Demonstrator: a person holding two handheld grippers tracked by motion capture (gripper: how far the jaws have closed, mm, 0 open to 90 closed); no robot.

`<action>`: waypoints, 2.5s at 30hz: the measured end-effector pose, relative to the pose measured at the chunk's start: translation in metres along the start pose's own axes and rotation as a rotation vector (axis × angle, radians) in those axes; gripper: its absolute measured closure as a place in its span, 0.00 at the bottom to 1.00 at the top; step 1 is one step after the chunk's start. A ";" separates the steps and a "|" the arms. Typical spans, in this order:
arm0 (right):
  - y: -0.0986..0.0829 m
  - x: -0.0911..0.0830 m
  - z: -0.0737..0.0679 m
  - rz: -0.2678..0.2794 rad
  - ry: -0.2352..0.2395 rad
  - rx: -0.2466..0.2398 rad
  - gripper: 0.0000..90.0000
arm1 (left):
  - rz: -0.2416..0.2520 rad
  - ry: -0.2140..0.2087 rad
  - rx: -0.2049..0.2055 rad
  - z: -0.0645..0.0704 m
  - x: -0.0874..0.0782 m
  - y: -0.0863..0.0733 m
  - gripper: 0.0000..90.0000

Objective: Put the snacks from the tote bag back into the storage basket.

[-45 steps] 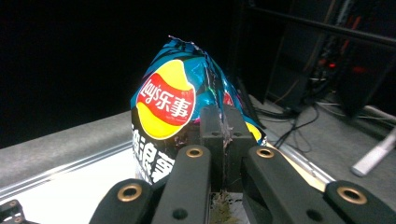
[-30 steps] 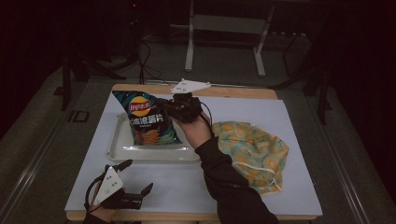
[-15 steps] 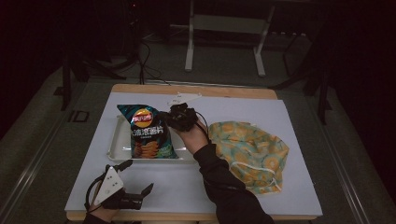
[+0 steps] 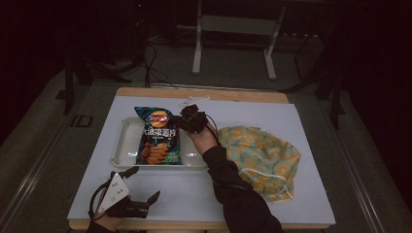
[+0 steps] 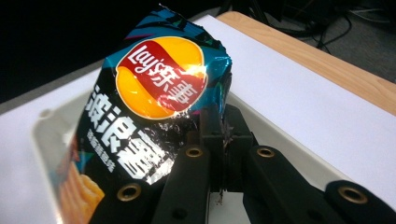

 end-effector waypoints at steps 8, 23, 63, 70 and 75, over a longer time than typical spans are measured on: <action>-0.004 0.017 0.010 -0.033 -0.018 0.020 0.96 | 0.002 -0.002 -0.003 0.000 0.000 0.000 0.00; 0.010 -0.011 0.018 -0.010 -0.031 0.021 0.43 | 0.001 0.000 -0.003 0.000 0.000 0.000 0.00; -0.066 -0.198 0.063 0.128 -0.171 -0.013 0.17 | -0.012 0.013 -0.003 0.000 0.001 -0.001 0.00; -0.093 -0.227 0.072 0.163 -0.234 0.022 0.17 | -0.017 0.013 0.000 0.000 0.002 -0.001 0.00; -0.108 -0.240 0.075 0.172 -0.255 0.030 0.17 | -0.018 0.014 0.001 0.000 0.002 -0.001 0.00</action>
Point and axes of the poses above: each handheld gripper's, and its own axes: x roughly forward along the jaws, y roughly out of its top, z roughly to its right, the point moved 3 cm from there along x, roughly forward along the jaws, and after that the axes turned 1 degree about -x, right-handed, at the moved point
